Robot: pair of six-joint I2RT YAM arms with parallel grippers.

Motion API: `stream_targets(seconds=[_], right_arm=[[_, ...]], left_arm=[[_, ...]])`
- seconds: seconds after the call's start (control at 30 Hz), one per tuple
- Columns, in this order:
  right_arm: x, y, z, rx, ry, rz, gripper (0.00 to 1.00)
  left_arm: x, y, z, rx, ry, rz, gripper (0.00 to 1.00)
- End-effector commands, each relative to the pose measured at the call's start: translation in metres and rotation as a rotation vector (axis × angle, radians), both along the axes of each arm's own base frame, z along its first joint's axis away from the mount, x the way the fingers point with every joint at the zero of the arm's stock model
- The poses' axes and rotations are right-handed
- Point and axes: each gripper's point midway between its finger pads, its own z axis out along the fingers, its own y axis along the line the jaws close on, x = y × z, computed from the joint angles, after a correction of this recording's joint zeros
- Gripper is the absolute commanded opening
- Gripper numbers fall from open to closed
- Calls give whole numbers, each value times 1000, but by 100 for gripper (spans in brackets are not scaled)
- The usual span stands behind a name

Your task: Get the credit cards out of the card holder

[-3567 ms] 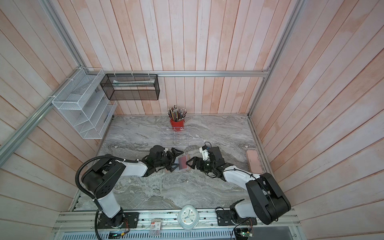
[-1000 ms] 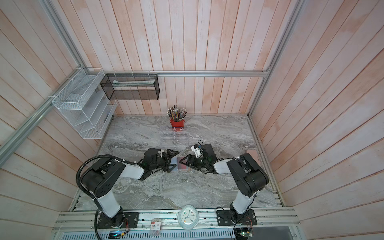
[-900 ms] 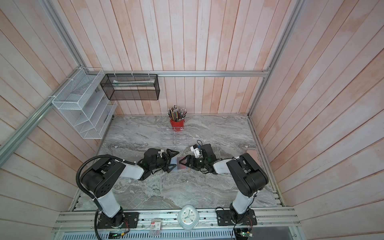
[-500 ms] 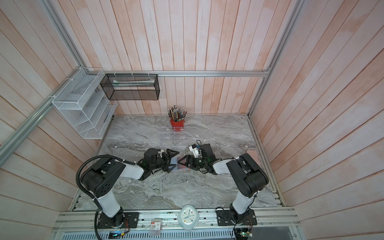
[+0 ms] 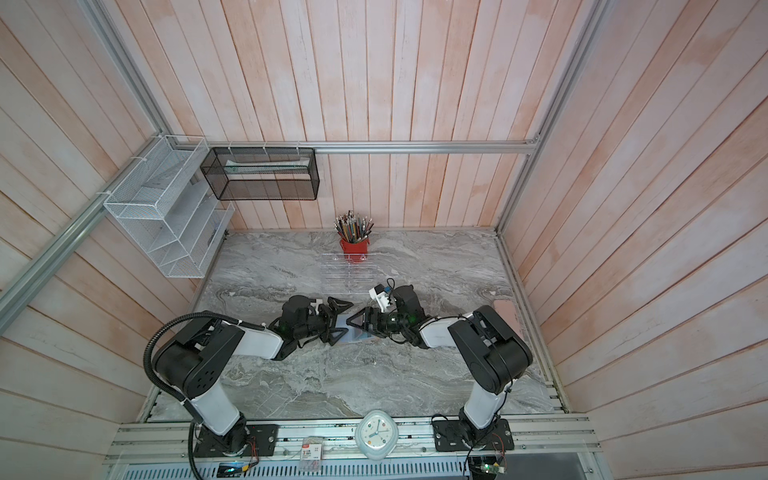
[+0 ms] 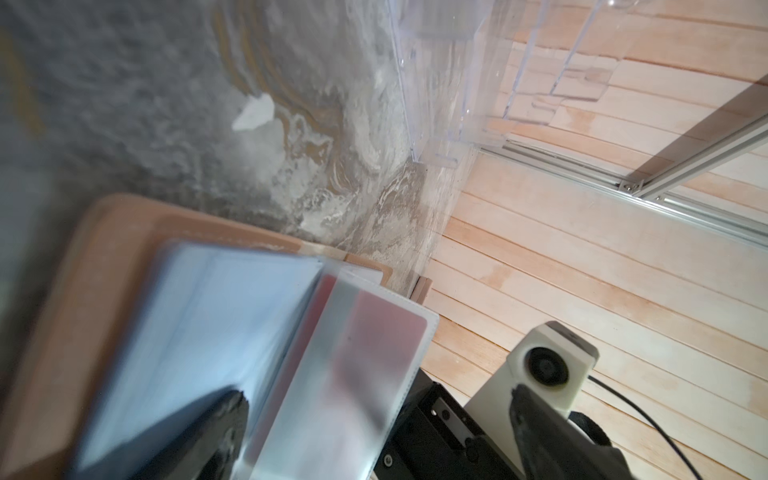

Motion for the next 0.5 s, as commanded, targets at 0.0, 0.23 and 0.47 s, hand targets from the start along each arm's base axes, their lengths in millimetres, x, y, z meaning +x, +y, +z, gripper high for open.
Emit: stream_targets(seconds=[0.0,0.23,0.47], right_arm=[[3,11,6,34,-11,19,85],[2,30,5,50,-6,54,86],[5,42,5,50,-8,71,88]], left_arm=[[-3,14,2,18,9,12,100],[-2,36,13,25,-8,37,100],[-6,46,14,22,-8,39,100]])
